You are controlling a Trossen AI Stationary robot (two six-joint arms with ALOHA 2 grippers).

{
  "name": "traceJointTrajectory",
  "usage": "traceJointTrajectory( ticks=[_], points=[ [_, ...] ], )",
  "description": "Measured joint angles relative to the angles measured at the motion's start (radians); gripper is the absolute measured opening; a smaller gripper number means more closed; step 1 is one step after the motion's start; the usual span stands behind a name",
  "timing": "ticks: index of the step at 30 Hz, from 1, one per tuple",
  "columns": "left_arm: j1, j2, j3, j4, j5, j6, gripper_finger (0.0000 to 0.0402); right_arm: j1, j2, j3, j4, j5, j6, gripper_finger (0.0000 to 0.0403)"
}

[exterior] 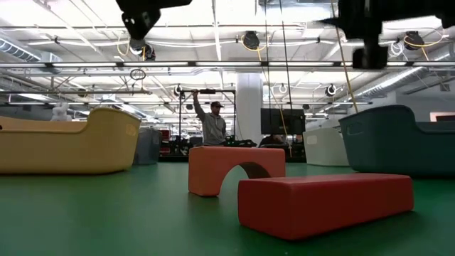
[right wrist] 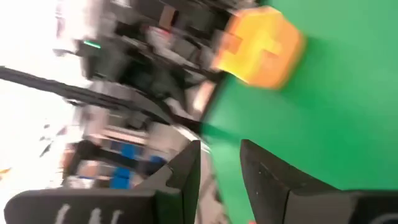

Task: Sort & place blocks by color
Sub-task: Put the orange block into the yellow bin

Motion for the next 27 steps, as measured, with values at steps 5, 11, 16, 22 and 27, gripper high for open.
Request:
traceJointTrajectory(
  ticks=[5,11,16,22,27],
  points=[
    [0.002,0.019,0.013,-0.015,0.021,0.08,0.0115,0.0,0.001,0.0,0.191,0.067,-0.105,0.0102],
    [-0.001,0.039,0.012,-0.049,0.009,0.017,0.0115,0.0,0.001,0.007,0.33,0.095,-0.204,0.0102],
    [-0.042,0.104,0.016,0.037,0.008,-0.099,0.0115,-0.002,0.001,0.069,0.313,0.0,-0.268,0.0102],
    [-0.103,0.236,0.09,0.041,-0.01,-0.167,0.0115,-0.011,-0.002,0.108,0.296,-0.15,-0.287,0.0102],
    [-0.12,0.4,0.274,-0.117,-0.01,-0.137,0.0115,-0.005,-0.003,0.108,0.291,-0.255,-0.264,0.0102]
  ],
)
